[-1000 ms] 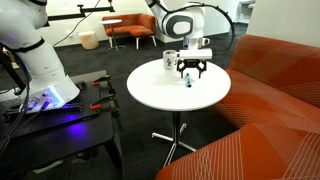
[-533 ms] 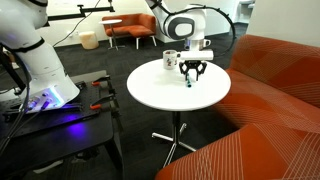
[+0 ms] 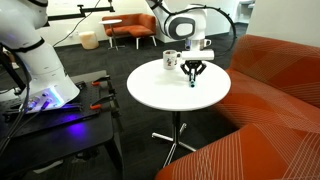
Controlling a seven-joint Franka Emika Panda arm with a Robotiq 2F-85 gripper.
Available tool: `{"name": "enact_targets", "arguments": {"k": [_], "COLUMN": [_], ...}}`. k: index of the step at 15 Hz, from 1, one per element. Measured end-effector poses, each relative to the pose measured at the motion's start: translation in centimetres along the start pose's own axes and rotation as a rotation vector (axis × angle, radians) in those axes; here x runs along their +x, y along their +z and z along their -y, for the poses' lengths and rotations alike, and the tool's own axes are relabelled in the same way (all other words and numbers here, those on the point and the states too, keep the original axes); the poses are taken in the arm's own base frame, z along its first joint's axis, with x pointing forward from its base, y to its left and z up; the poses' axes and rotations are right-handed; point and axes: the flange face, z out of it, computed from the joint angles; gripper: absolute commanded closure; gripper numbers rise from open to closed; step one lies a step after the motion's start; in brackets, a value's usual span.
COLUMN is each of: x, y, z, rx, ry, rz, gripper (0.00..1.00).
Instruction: Put the marker in the mug
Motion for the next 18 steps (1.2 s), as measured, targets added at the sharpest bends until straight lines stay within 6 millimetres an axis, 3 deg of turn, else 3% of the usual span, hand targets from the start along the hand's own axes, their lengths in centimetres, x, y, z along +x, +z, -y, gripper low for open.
{"name": "enact_targets", "arguments": {"k": [4,12,18], "x": [-0.2,-0.5,-0.5], "y": [-0.9,-7.6,-10.4], "z": [-0.5,-1.9,-2.0], "rx": [-0.016,-0.078,-0.103], "ry": [0.005,-0.035,-0.145], "rz": [-0.008,-0.131,-0.195], "gripper": [0.95,0.95,0.95]}}
